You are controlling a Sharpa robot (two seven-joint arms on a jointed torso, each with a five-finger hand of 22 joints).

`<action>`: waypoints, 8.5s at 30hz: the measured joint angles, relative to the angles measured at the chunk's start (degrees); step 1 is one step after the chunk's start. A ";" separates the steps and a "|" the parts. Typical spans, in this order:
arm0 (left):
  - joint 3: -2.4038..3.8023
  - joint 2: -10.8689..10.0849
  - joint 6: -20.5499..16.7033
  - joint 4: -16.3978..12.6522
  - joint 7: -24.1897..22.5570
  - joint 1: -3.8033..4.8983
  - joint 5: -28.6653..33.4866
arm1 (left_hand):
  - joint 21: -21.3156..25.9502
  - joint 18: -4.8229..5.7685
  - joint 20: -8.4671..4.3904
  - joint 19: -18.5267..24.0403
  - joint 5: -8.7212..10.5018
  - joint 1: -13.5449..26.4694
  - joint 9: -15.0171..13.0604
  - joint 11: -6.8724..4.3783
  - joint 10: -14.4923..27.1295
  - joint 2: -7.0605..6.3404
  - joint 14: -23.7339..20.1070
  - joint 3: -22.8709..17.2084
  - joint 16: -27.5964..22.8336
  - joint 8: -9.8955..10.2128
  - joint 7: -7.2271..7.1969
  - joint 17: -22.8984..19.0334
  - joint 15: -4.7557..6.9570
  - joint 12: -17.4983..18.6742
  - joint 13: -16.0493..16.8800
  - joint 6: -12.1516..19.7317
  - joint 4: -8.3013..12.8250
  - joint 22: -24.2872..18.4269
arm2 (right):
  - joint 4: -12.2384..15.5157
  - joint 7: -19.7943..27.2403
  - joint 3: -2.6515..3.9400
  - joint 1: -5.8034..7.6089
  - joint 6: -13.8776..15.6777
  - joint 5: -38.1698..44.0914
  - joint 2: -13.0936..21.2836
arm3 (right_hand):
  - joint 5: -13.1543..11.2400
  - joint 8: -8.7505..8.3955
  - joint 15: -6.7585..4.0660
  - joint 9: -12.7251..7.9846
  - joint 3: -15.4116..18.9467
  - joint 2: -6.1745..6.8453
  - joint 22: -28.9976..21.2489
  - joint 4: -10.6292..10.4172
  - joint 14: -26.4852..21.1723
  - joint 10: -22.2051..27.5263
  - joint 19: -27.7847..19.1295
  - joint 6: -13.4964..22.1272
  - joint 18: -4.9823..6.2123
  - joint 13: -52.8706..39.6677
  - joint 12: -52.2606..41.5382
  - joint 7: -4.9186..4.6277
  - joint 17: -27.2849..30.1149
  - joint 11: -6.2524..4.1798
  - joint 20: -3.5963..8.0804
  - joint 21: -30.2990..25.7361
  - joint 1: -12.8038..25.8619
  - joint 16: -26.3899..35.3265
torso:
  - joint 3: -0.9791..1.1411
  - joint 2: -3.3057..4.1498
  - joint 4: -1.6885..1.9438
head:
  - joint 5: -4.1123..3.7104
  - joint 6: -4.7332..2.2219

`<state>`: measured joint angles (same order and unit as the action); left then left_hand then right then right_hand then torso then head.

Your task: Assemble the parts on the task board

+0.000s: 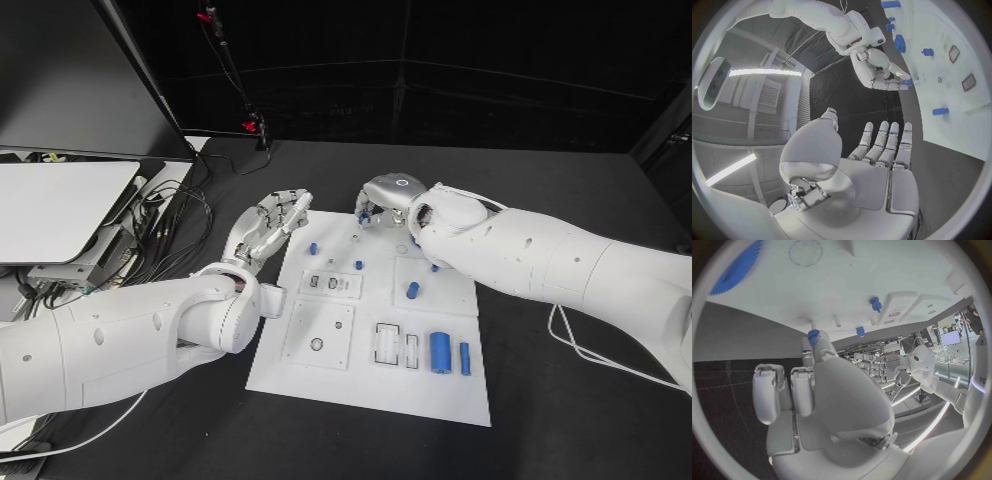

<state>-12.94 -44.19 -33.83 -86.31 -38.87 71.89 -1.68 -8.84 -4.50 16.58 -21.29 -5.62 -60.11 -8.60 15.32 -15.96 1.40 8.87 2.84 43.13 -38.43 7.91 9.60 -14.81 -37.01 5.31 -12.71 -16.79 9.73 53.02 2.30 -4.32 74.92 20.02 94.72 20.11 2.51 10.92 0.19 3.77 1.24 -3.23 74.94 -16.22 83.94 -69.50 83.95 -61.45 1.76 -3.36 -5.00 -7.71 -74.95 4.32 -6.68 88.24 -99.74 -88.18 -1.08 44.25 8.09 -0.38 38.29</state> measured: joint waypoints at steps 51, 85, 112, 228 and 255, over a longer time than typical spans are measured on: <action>0.00 0.19 0.07 0.60 0.00 0.00 -0.01 | -0.22 0.00 0.00 0.00 -0.45 -0.83 0.34 0.00 0.00 0.83 0.00 0.16 0.45 -0.23 0.00 -0.44 0.00 -0.21 -0.26 0.00 0.16 0.05 | -0.03 -1.88 0.02 -0.32 -2.58 0.00 -0.03 | 0.00 -6.97 2.47 -0.36 0.89 3.83 -0.02 -0.50 0.00 8.10 -0.02 9.20 -0.01 -0.04 1.38 1.04 1.37 2.90 -1.45 -0.80 3.86 0.29 | -0.16 0.10 0.43 | -0.67 0.15; -0.06 0.06 0.16 1.53 -0.02 -0.02 -0.01 | -0.21 0.04 0.00 0.00 -0.45 -1.06 0.49 0.00 0.00 1.05 -0.21 0.16 0.45 -0.22 0.00 -0.58 -0.20 -0.21 -0.37 0.00 0.16 0.04 | 23.89 4.57 -0.02 2.28 8.61 -31.00 27.44 | 3.27 -5.27 -1.73 0.47 2.39 5.83 -11.72 0.05 -1.99 11.08 -17.35 19.62 4.05 -57.73 -66.82 3.09 5.30 -2.99 1.75 -17.09 24.41 1.64 | -0.37 -0.33 -0.18 | -5.44 -1.69; -0.11 0.10 0.30 1.67 -0.02 -0.06 -0.02 | -0.21 0.04 0.00 0.00 -0.68 -1.29 0.64 0.00 0.00 1.28 -0.21 0.48 0.68 -0.22 0.00 -0.77 -0.20 -0.48 -0.42 0.00 0.16 0.09 | 18.15 -4.61 -0.16 -0.03 0.89 -13.67 23.09 | 14.64 5.88 -1.12 2.43 -3.09 14.10 0.00 -0.54 0.12 -14.45 -0.19 17.82 -1.38 -71.58 -84.86 1.86 0.00 -2.57 1.23 1.59 24.61 -1.68 | -0.40 -0.23 0.19 | -6.82 -1.38; -0.14 0.02 0.43 1.93 -0.02 -0.07 -0.02 | -0.21 0.04 0.00 0.42 -1.13 -1.51 0.89 0.00 0.00 1.50 -0.21 0.80 0.89 -0.45 0.00 -1.07 -0.20 -0.69 -0.63 0.00 0.18 0.06 | 27.87 -5.22 -0.03 -0.91 3.08 -9.98 13.43 | 11.25 2.00 -1.54 1.19 -12.04 9.59 -0.04 3.46 0.11 -14.44 0.01 2.61 -1.34 -71.56 -84.86 -0.05 0.04 -2.15 1.44 1.57 13.86 -1.68 | -0.45 -0.26 0.23 | -0.83 1.60; -0.14 0.02 0.49 1.93 -0.02 -0.06 -0.03 | -0.21 0.04 0.00 0.42 -1.12 -1.51 0.94 0.00 0.00 1.50 -0.21 0.95 0.89 -0.45 0.00 -1.16 -0.20 -0.68 -0.68 0.00 0.02 0.05 | 14.88 -5.80 -0.03 -0.97 2.48 -7.05 5.84 | 11.45 1.94 -1.54 1.19 -12.20 9.61 -0.04 3.68 0.11 -14.44 0.01 2.61 -1.33 -71.56 -84.86 -0.05 0.05 -2.15 1.44 1.57 13.84 -1.68 | -0.40 -0.25 0.24 | -0.89 1.42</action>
<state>-13.08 -44.17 -33.34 -84.38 -38.89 71.83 -1.71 -9.05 -4.46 16.58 -20.87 -6.73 -61.62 -7.67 15.32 -15.96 2.90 8.66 3.79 44.02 -38.88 7.91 8.44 -15.01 -37.69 4.63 -12.71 -16.76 9.79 67.90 -3.50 -4.35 73.95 22.49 87.66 25.95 13.96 12.86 -1.34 4.95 -10.96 6.38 74.90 -12.54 84.05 -83.94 83.95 -58.85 0.42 -74.92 -89.85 -7.76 -74.90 2.16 -5.24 89.81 -85.89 -89.86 -1.48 44.01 8.33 -1.27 39.71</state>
